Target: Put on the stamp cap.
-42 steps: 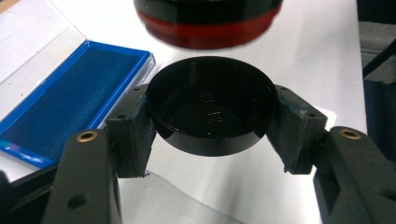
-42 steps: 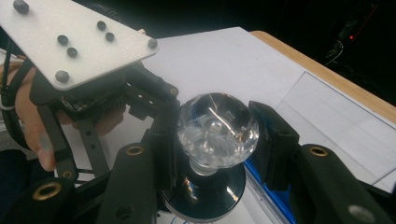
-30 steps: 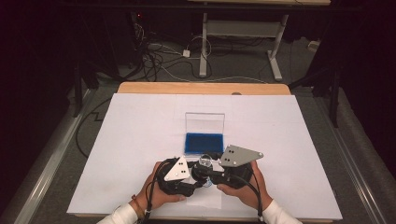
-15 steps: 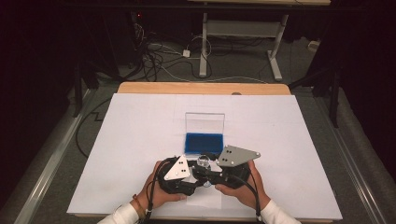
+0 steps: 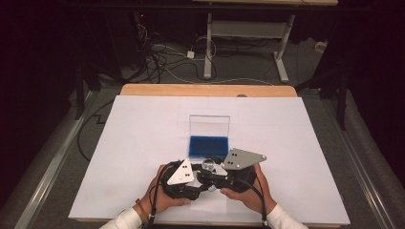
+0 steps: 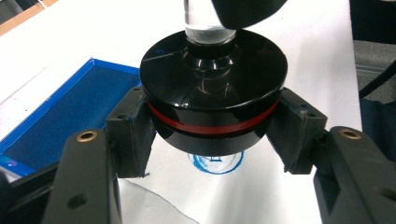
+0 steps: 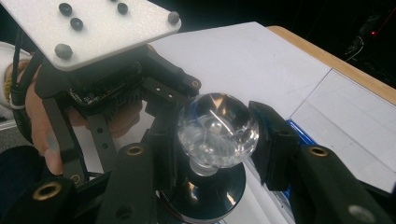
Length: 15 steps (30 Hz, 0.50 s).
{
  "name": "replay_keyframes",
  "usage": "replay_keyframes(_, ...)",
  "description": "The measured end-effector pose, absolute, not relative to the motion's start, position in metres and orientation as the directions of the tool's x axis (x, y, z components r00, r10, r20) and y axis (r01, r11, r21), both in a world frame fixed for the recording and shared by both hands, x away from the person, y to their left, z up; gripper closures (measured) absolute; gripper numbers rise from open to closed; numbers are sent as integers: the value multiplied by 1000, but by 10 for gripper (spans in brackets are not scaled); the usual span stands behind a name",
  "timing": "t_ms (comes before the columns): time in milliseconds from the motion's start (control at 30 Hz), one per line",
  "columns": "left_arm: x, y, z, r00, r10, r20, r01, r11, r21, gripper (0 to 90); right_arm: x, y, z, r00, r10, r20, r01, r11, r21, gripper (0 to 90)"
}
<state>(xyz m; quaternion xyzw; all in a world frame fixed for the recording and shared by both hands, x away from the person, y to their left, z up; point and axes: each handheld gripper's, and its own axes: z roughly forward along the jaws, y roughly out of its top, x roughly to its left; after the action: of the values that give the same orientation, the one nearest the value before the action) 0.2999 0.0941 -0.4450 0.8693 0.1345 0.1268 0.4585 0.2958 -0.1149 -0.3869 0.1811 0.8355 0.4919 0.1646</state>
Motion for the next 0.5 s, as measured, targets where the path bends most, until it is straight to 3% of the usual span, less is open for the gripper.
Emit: replay_keyframes(500, 301, 94, -447, 933, 348, 93, 123, -550, 826, 364, 296, -114, -388, -881, 463, -98, 139, 451, 882, 570)
